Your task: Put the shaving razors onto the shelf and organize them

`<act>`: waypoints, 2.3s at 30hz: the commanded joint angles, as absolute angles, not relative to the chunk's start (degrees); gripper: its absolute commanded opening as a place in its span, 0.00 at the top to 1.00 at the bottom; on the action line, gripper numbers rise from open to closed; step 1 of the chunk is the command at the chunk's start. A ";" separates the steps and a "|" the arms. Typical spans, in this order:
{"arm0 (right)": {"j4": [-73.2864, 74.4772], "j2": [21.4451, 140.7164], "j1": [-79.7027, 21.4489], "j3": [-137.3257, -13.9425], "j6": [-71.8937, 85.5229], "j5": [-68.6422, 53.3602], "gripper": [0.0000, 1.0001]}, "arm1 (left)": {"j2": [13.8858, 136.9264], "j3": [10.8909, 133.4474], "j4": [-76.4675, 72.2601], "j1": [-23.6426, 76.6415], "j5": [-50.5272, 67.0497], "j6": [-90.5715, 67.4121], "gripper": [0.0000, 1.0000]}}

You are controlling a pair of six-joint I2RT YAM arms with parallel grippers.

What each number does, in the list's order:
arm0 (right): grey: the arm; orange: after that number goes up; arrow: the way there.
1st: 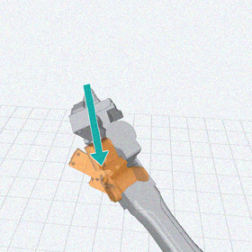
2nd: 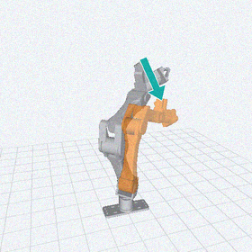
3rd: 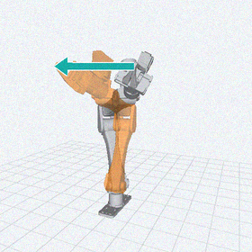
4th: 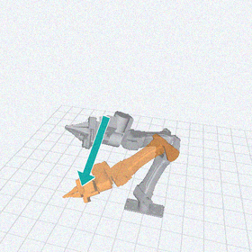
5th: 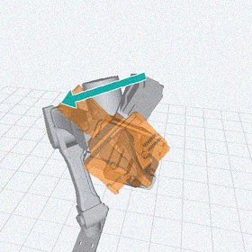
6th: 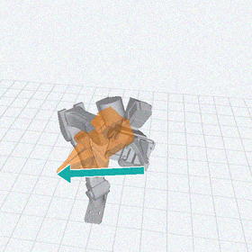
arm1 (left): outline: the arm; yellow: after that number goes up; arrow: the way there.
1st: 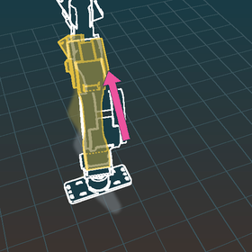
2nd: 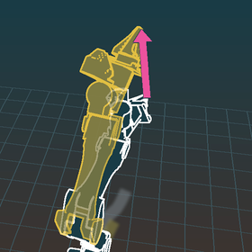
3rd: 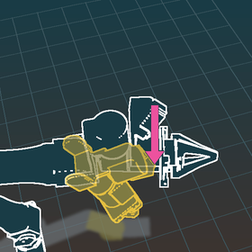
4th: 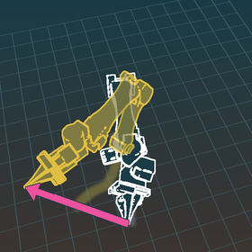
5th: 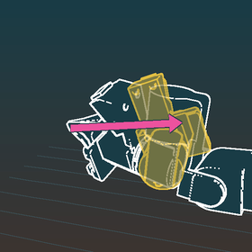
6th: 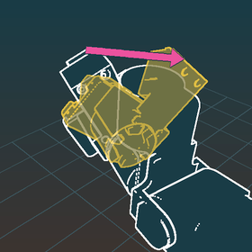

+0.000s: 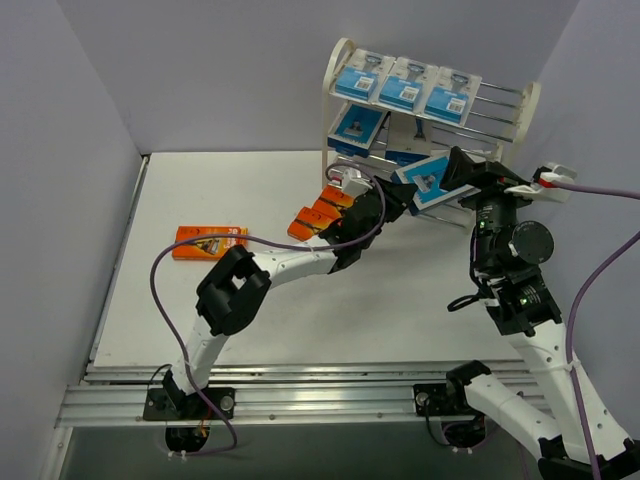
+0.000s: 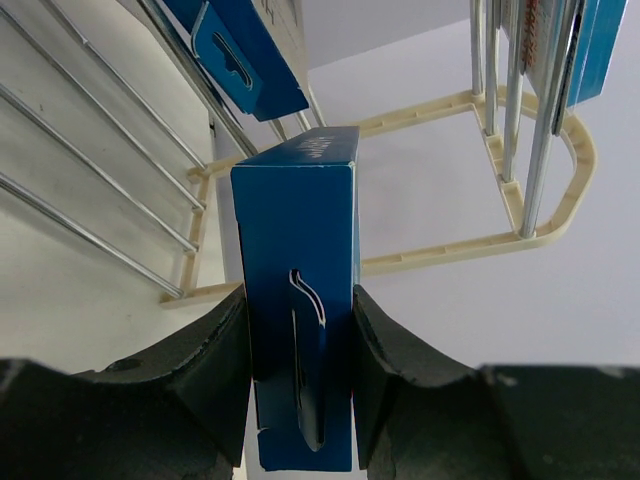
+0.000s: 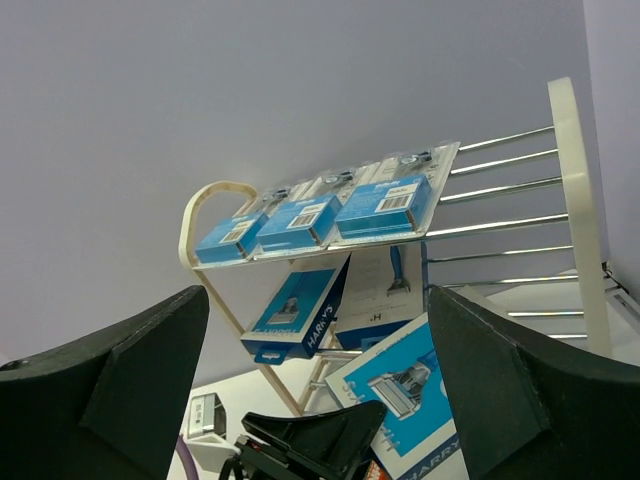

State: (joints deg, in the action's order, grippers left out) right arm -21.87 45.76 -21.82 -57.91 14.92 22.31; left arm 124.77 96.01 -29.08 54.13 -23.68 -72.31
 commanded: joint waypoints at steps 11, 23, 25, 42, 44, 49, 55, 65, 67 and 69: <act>-25.23 43.42 -23.20 -56.43 11.34 26.10 0.12 | 115.67 89.39 -27.34 52.56 -30.41 -71.37 0.98; -25.31 43.07 -23.73 -55.90 10.46 27.68 0.10 | 112.24 85.34 -28.12 51.59 -31.29 -71.28 0.98; -25.40 43.24 -23.73 -56.16 10.46 27.77 0.10 | 112.50 85.87 -28.39 51.85 -30.68 -71.02 0.98; -24.61 43.59 -24.34 -58.53 7.56 29.71 0.10 | 119.44 92.98 -34.45 55.37 -28.04 -70.66 0.98; -24.35 43.51 -24.61 -58.71 7.38 29.71 0.10 | 119.97 93.60 -35.33 55.46 -28.91 -70.58 0.98; -24.35 43.16 -25.31 -58.62 6.33 31.20 0.10 | 121.99 95.09 -38.05 55.72 -30.76 -69.70 0.98; -24.61 42.63 -26.19 -58.80 4.75 32.52 0.10 | 125.33 100.19 -37.97 55.81 -31.29 -69.43 0.98; -24.87 41.66 -27.68 -58.98 3.78 33.66 0.10 | 131.65 108.54 -37.62 56.25 -33.48 -67.59 0.98; -24.87 41.57 -27.86 -58.89 3.96 33.66 0.10 | 132.53 110.47 -37.62 56.60 -34.01 -67.24 0.98; -24.96 41.57 -28.04 -58.71 3.96 33.75 0.10 | 133.77 111.62 -37.53 57.04 -34.36 -67.41 0.98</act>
State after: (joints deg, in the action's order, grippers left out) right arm -22.06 42.06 -27.49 -56.55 4.82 32.60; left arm 133.38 106.89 -33.21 56.03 -32.51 -68.01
